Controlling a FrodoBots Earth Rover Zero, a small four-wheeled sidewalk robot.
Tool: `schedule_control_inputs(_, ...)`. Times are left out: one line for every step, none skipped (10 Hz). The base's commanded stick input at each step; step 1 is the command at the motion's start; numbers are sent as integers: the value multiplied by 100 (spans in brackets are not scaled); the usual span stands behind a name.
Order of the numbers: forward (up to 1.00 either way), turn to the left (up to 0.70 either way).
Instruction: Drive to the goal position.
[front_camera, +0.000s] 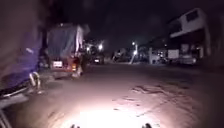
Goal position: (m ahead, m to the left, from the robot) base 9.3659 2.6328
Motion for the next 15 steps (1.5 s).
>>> schedule_control_inputs(70, 0)
schedule_control_inputs(70, 0)
schedule_control_inputs(70, 0)
schedule_control_inputs(70, 0)
schedule_control_inputs(70, 0)
schedule_control_inputs(70, 0)
schedule_control_inputs(70, 0)
schedule_control_inputs(70, 0)
schedule_control_inputs(70, 0)
schedule_control_inputs(70, 0)
schedule_control_inputs(70, 0)
schedule_control_inputs(70, 0)
schedule_control_inputs(70, 0)
schedule_control_inputs(70, 0)
schedule_control_inputs(70, 0)
